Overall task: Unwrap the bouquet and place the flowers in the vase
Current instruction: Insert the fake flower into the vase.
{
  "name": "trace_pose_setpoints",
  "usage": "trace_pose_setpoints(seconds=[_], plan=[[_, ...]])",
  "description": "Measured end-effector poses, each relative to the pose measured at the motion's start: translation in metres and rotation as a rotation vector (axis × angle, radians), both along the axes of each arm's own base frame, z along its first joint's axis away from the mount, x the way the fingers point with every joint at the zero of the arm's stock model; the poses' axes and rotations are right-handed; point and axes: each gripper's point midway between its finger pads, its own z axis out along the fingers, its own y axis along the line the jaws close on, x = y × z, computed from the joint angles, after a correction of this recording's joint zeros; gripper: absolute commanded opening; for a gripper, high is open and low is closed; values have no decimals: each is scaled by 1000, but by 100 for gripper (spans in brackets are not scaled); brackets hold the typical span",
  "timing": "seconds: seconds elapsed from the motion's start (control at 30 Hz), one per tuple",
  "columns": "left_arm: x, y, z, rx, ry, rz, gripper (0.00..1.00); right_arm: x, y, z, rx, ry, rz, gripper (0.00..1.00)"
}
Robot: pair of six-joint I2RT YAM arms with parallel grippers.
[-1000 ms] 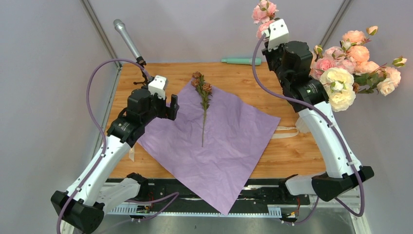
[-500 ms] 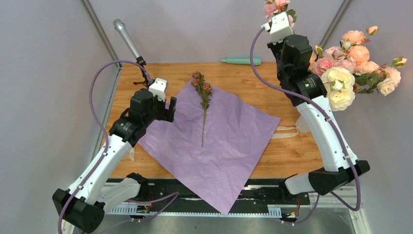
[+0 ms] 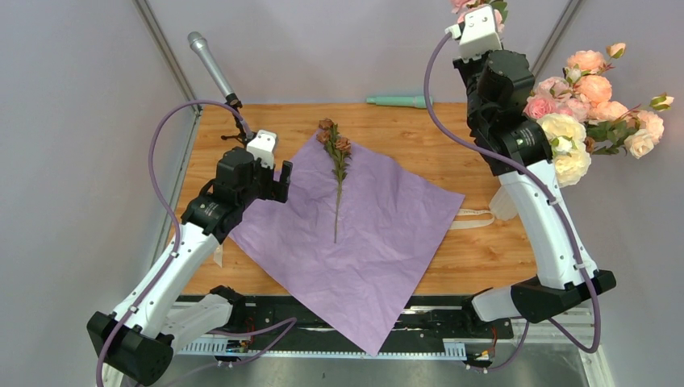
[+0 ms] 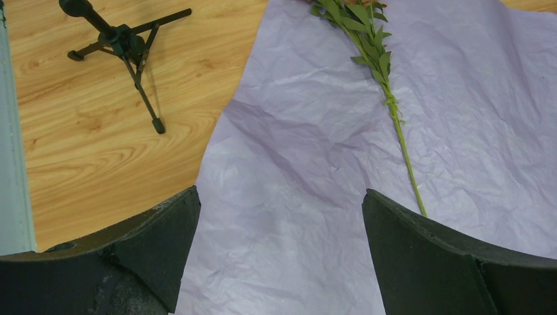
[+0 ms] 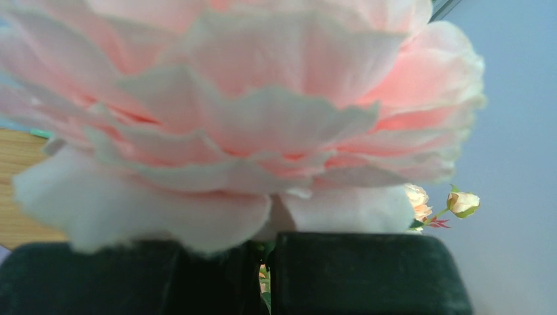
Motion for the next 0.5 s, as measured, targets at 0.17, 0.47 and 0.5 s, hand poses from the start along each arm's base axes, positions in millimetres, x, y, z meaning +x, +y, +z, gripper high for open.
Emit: trace_pose_setpoints(seconds=[0.17,0.47,0.5], plan=[[0,0,0,0,0,0,100,-3,-1,9,9,-17,0,0],[-1,0,-2,2,5,0,100,-6,-3,16,20,-35,0,0],[-1,0,-2,2,5,0,100,-6,-3,16,20,-35,0,0]])
